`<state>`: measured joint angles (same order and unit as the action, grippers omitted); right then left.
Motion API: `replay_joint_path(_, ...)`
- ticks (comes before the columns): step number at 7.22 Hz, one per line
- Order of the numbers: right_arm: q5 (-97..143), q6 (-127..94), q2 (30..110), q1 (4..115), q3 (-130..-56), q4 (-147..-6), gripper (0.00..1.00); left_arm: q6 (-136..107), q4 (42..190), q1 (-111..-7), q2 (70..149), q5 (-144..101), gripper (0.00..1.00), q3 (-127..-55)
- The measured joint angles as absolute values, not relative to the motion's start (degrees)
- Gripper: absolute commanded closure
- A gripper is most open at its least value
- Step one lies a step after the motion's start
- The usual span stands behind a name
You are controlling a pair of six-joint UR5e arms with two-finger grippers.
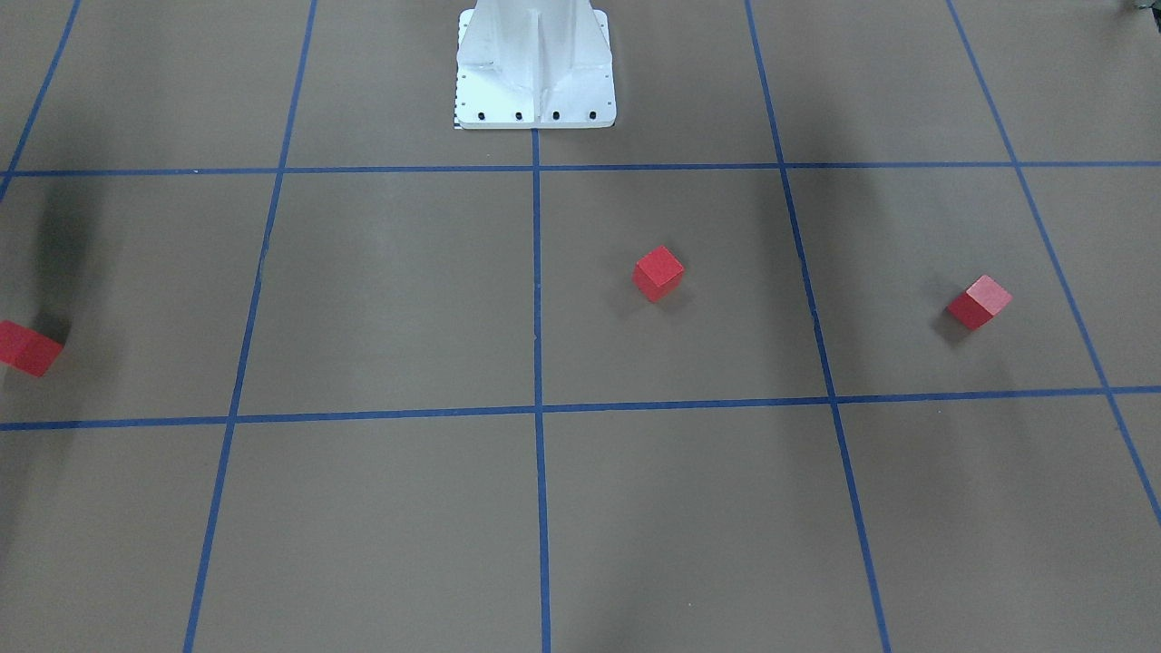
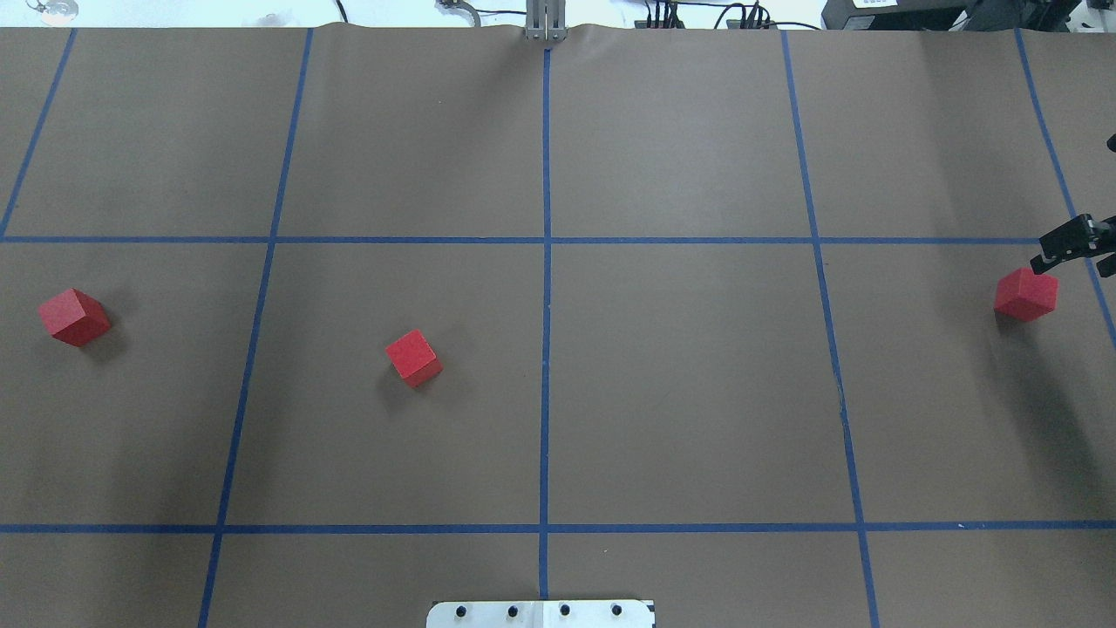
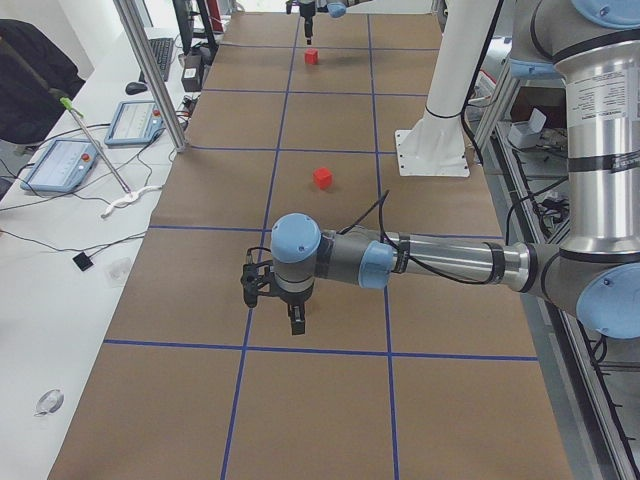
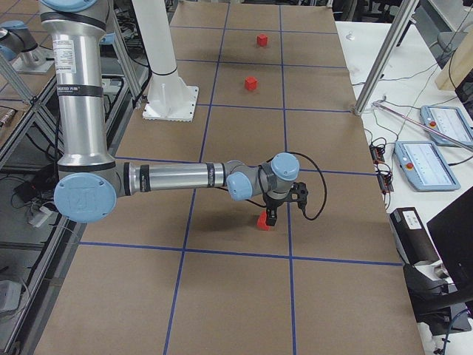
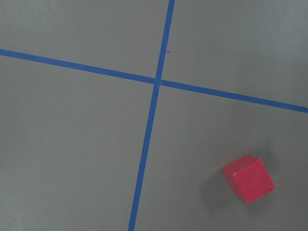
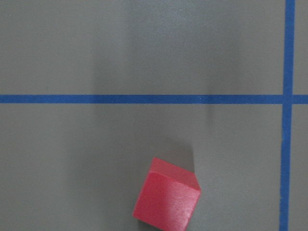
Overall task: Form red blocks into L shape at center
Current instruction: 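Lower the right gripper onto the red cube near it and grasp it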
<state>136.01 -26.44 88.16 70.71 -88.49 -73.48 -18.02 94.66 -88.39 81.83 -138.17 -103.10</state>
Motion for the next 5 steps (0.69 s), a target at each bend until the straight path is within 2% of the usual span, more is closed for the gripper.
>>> replay_joint_path(5,135.9,-28.0,87.4,68.5,-83.7,-69.1,0.01,-18.0,94.6,-88.4,81.8,-138.2,0.00,-103.2)
